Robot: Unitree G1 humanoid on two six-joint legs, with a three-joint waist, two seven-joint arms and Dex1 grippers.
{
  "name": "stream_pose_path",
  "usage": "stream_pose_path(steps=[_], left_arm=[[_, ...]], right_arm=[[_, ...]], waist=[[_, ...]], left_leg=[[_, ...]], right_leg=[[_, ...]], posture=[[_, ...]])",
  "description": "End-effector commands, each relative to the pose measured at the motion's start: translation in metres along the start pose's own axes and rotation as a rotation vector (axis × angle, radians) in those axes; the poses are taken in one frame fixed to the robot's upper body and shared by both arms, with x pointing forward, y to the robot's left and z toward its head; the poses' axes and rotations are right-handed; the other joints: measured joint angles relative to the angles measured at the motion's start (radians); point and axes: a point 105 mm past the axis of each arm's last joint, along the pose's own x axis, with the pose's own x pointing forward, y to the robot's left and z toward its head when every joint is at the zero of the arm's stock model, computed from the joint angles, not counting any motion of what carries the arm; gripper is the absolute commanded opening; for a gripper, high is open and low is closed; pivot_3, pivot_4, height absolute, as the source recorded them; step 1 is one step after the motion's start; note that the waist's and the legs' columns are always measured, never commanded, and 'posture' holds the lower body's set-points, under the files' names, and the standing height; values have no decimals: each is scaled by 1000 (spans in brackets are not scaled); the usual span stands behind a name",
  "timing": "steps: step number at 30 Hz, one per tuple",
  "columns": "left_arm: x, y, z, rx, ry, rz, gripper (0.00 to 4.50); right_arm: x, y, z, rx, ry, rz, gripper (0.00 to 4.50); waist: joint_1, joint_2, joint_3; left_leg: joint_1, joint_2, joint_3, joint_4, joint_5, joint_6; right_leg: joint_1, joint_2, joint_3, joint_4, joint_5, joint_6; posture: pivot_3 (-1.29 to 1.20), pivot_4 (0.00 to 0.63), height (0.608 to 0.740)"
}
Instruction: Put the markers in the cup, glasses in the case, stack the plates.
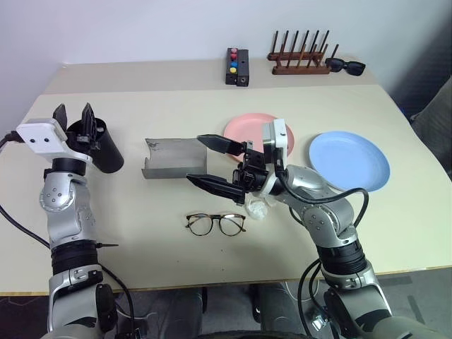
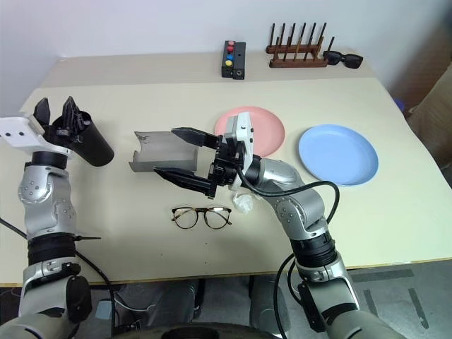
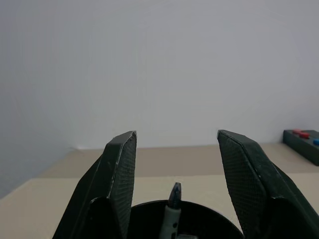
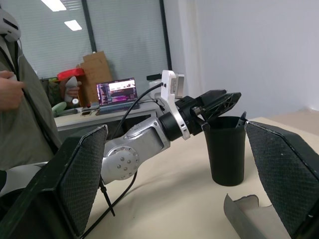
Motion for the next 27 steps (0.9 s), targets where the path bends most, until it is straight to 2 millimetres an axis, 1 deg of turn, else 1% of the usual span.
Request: stream_pose_path(steps=[1,4,7,10,12,13,14,15,16,18,21,23,27], left_arm=[[2,-3,14,-6,-50,-10,2704],[3,-5,20,-18,-62,-18,2704],[8,-15,37,-46,-90,-93,2704],[7,-35,47,-81,-56,-263,2704],[0,-52,47,-105,24,-425,2704],[-5,-59,45,-103,71,-496,3236],[-11,-68,38,-74,142,-588,3574],[-17,-74,34,-46,192,-658,4087],[-23,-79,30,-33,233,-717,4439],[-32,-89,22,-19,325,-834,4439],[-42,-97,1,46,479,-968,4439],[-46,-96,-12,102,555,-1015,4439],[-50,-91,-43,198,703,-1090,4439]], right_arm=[[2,7,9,-28,-24,29,4500],[0,6,8,-37,-13,21,4500],[-12,-2,2,-89,63,-15,4500],[-34,-11,-11,-172,199,-40,4500],[-48,-16,-12,-193,251,-59,4500],[-53,-18,-11,-200,264,-68,4500],[-59,-20,-10,-210,279,-80,4500],[-63,-22,-10,-218,289,-90,4500],[-66,-23,-9,-224,298,-98,4500],[-72,-25,-8,-237,315,-114,4500],[-77,-25,-5,-249,323,-125,4500],[-78,-24,-4,-254,326,-129,4500],[-80,-22,-6,-255,328,-143,4500]], waist=[[0,0,0],[0,0,0],[1,0,0],[2,0,0],[0,0,0],[-1,0,0],[-3,0,0],[-5,0,0],[-5,1,0],[-3,1,1],[-1,1,1],[1,1,1],[2,1,1]], left_leg=[[0,0,0,0,0,0],[0,0,0,0,0,0],[0,0,0,0,0,0],[0,0,0,0,0,0],[0,0,0,0,0,0],[0,0,0,0,0,0],[0,0,0,0,0,0],[0,0,0,-1,0,0],[0,0,0,-1,0,0],[0,0,0,-1,0,0],[0,0,1,0,0,0],[0,0,1,0,0,0],[0,0,1,-1,0,0]], right_leg=[[0,0,0,0,0,0],[0,0,0,0,0,0],[0,0,0,0,0,0],[0,0,0,0,0,0],[0,0,0,-1,0,0],[0,0,0,-1,0,0],[0,0,0,-1,0,0],[0,0,0,0,0,0],[0,0,0,0,0,0],[0,0,0,-1,-1,0],[0,0,0,-1,-1,-1],[0,0,0,-1,-2,-3],[0,0,0,-1,-2,-3]], posture=[[0,150,734],[0,150,734],[0,150,734],[0,150,734],[0,150,734],[0,150,734],[0,150,734],[0,150,734],[0,150,734],[0,150,734],[0,150,734],[0,150,734],[0,150,734]])
